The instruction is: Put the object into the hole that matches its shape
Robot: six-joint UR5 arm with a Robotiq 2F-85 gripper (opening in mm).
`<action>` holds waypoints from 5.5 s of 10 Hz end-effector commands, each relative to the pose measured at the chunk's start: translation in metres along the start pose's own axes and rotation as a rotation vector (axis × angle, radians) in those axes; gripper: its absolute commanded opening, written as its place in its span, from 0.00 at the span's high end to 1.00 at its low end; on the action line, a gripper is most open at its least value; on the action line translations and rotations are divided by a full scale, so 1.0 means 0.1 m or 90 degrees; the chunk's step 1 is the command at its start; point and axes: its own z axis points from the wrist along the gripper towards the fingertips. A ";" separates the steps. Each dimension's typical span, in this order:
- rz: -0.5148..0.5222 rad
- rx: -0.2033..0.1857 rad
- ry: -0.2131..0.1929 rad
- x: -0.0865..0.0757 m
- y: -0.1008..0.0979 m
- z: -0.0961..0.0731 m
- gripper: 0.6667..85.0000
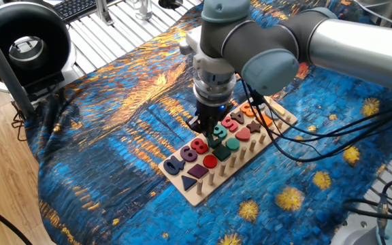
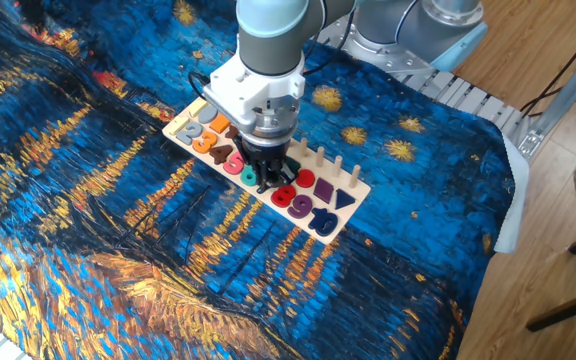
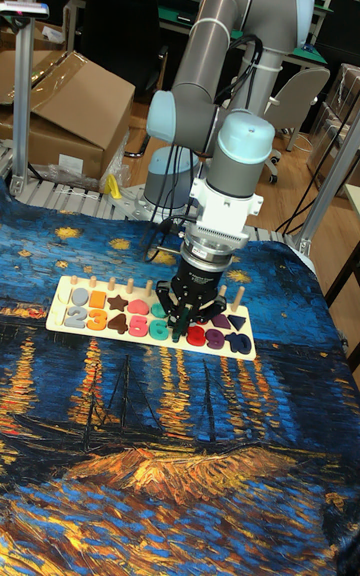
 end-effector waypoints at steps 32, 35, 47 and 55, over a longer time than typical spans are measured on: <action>-0.021 0.003 0.078 0.48 -0.06 0.01 0.99; -0.021 0.001 0.074 0.46 -0.05 0.02 0.99; -0.026 0.002 0.081 0.42 -0.06 0.00 0.99; -0.025 0.001 0.113 0.51 0.04 -0.23 0.99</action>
